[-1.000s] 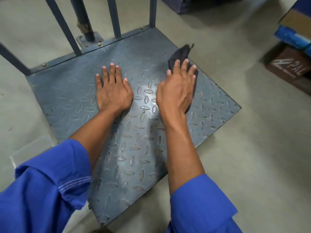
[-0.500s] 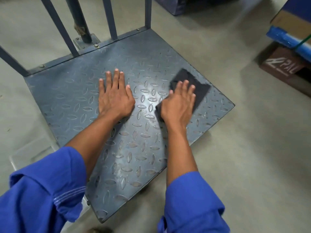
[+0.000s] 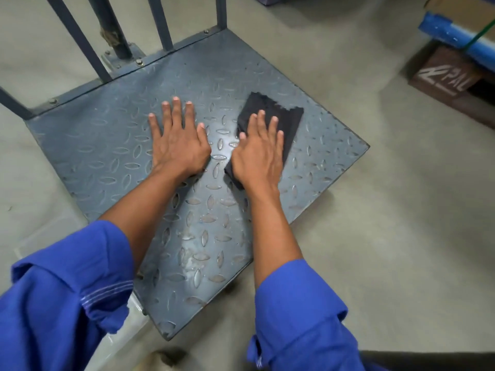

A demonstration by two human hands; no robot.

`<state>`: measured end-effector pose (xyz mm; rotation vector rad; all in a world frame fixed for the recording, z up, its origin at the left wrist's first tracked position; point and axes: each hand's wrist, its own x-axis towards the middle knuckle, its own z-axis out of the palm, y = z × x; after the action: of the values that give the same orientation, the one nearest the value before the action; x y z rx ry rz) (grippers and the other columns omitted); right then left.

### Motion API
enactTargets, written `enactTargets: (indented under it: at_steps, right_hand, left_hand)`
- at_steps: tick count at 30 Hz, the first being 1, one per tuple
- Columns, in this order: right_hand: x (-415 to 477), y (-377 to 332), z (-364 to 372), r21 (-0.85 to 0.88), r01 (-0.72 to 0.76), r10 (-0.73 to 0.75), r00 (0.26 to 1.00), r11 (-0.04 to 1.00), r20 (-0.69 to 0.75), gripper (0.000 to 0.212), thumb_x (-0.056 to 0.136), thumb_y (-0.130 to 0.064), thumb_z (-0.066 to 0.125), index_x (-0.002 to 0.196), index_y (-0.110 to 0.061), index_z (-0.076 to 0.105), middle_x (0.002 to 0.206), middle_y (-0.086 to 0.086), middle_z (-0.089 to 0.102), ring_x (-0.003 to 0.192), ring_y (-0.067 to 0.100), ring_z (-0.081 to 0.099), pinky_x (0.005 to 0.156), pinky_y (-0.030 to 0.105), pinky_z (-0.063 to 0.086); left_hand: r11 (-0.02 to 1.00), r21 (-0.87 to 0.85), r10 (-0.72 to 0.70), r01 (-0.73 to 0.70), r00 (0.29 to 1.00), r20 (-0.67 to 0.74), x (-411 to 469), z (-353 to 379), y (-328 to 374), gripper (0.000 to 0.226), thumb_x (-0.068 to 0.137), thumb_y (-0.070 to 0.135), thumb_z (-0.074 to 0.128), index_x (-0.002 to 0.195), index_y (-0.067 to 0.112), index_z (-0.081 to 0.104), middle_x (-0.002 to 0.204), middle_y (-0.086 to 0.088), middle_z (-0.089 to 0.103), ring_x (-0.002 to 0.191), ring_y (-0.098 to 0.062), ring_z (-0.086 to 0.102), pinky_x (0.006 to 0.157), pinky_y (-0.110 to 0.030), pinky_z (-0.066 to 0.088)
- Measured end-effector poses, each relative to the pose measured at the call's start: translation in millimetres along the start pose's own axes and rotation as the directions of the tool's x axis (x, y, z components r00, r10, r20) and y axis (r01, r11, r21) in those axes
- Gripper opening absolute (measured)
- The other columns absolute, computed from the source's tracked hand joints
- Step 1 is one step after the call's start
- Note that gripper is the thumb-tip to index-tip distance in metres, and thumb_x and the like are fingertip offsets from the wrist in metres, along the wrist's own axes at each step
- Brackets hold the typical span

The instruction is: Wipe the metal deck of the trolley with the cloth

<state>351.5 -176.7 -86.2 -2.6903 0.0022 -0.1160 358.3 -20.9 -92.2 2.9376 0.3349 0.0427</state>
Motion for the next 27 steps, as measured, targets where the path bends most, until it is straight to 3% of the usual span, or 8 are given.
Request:
enactTargets:
  at_steps: [3, 7, 9, 12, 14, 17, 22, 27]
  right_hand:
    - [-31, 34, -18, -0.019, -0.167, 0.165, 0.983, 0.986, -0.077, 0.059, 0.112, -0.032, 0.030, 0.167, -0.013, 0.017, 0.176, 0.002, 0.009, 0.163, 0.025, -0.002, 0.133, 0.045, 0.002]
    - [-46, 53, -40, -0.058, -0.335, 0.336, 0.942, 0.940, 0.010, 0.061, 0.112, -0.025, 0.033, 0.167, -0.007, 0.012, 0.176, 0.009, 0.002, 0.162, 0.032, -0.007, 0.132, 0.047, 0.000]
    - [-36, 25, -38, -0.085, -0.237, 0.242, 0.969, 0.968, 0.043, 0.065, 0.109, -0.022, 0.038, 0.166, -0.005, 0.012, 0.175, 0.013, 0.000, 0.161, 0.037, -0.007, 0.132, 0.049, 0.001]
    - [-21, -25, -14, -0.021, 0.085, -0.081, 0.988, 0.996, 0.134, 0.063, 0.110, -0.025, 0.038, 0.167, -0.007, 0.015, 0.176, 0.010, 0.003, 0.162, 0.031, -0.005, 0.132, 0.048, 0.002]
    - [-15, -25, -2, -0.016, 0.111, -0.108, 0.984, 0.994, 0.140, 0.063, 0.110, -0.028, 0.036, 0.167, -0.010, 0.016, 0.176, 0.006, 0.006, 0.163, 0.027, -0.004, 0.132, 0.045, 0.002]
    - [-21, 22, -13, -0.032, -0.064, 0.064, 0.998, 0.997, 0.004, 0.061, 0.111, -0.030, 0.032, 0.167, -0.011, 0.016, 0.176, 0.003, 0.008, 0.163, 0.026, -0.002, 0.132, 0.045, 0.002]
    - [-47, 88, -56, -0.010, -0.413, 0.410, 0.907, 0.911, -0.100, 0.060, 0.114, -0.027, 0.027, 0.166, -0.004, 0.011, 0.176, 0.011, 0.003, 0.162, 0.035, -0.008, 0.132, 0.047, -0.001]
    - [-41, 10, -46, 0.096, -0.135, 0.147, 0.982, 0.986, -0.120, 0.059, 0.114, -0.025, 0.032, 0.167, -0.007, 0.014, 0.176, 0.009, 0.004, 0.162, 0.032, -0.009, 0.132, 0.044, 0.000]
  left_hand:
    - [1.000, -0.007, 0.001, -0.001, 1.000, 0.005, 1, 0, 0, 0.068, 0.112, 0.047, 0.016, 0.172, 0.015, 0.009, 0.179, -0.013, -0.001, 0.166, -0.032, -0.006, 0.132, -0.058, -0.008]
    - [1.000, 0.005, -0.008, 0.008, 1.000, 0.002, 1, 1, 1, 0.069, 0.112, 0.046, 0.016, 0.172, 0.014, 0.007, 0.179, -0.013, -0.002, 0.166, -0.032, -0.007, 0.132, -0.059, -0.008]
    - [1.000, 0.012, -0.016, 0.016, 1.000, 0.001, 3, 2, 4, 0.068, 0.111, 0.046, 0.017, 0.172, 0.014, 0.008, 0.179, -0.013, -0.002, 0.166, -0.032, -0.007, 0.132, -0.060, -0.008]
    - [0.999, 0.010, -0.031, 0.031, 1.000, 0.000, 3, 2, 5, 0.067, 0.111, 0.044, 0.018, 0.171, 0.014, 0.011, 0.179, -0.014, 0.001, 0.166, -0.033, -0.005, 0.131, -0.061, -0.006]
    - [1.000, 0.007, -0.029, 0.029, 0.999, -0.015, 2, 2, 4, 0.066, 0.112, 0.043, 0.019, 0.171, 0.013, 0.013, 0.179, -0.014, 0.002, 0.166, -0.033, -0.003, 0.131, -0.061, -0.005]
    - [1.000, 0.003, -0.013, 0.013, 1.000, -0.008, 0, 1, 4, 0.067, 0.112, 0.044, 0.018, 0.171, 0.014, 0.012, 0.179, -0.014, 0.001, 0.166, -0.032, -0.005, 0.132, -0.060, -0.006]
    - [1.000, -0.009, -0.019, 0.019, 1.000, -0.011, -1, 0, 5, 0.068, 0.111, 0.046, 0.017, 0.171, 0.015, 0.012, 0.179, -0.013, 0.001, 0.166, -0.032, -0.004, 0.132, -0.060, -0.006]
    - [0.998, -0.064, -0.027, 0.024, 0.999, -0.045, 0, -3, 4, 0.067, 0.112, 0.045, 0.026, 0.170, 0.014, 0.018, 0.179, -0.012, 0.009, 0.166, -0.030, 0.002, 0.133, -0.055, -0.004]
